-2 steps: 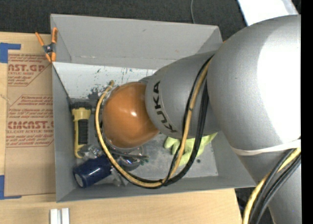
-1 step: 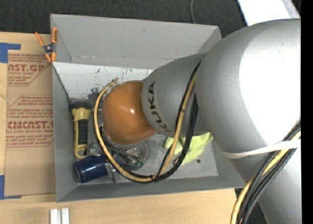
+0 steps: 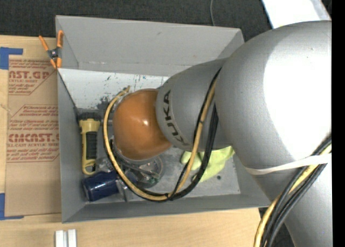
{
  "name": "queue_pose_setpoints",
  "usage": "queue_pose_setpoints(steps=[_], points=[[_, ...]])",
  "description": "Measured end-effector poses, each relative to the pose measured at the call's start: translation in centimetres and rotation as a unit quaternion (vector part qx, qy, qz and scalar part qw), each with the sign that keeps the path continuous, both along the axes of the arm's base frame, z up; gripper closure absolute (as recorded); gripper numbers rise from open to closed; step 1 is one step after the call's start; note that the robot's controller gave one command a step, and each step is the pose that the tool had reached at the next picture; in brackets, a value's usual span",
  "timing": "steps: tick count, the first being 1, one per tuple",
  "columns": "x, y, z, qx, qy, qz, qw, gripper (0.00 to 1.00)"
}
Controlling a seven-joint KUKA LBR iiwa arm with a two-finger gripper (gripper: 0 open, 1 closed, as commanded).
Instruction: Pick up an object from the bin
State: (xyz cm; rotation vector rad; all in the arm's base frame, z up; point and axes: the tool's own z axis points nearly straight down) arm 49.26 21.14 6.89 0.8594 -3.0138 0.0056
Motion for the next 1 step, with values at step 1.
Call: queue_pose_setpoints(steps=[1], points=[[-0.05, 0.08, 0.77, 0.001, -0.0001, 0.000, 1.0000, 1.00]])
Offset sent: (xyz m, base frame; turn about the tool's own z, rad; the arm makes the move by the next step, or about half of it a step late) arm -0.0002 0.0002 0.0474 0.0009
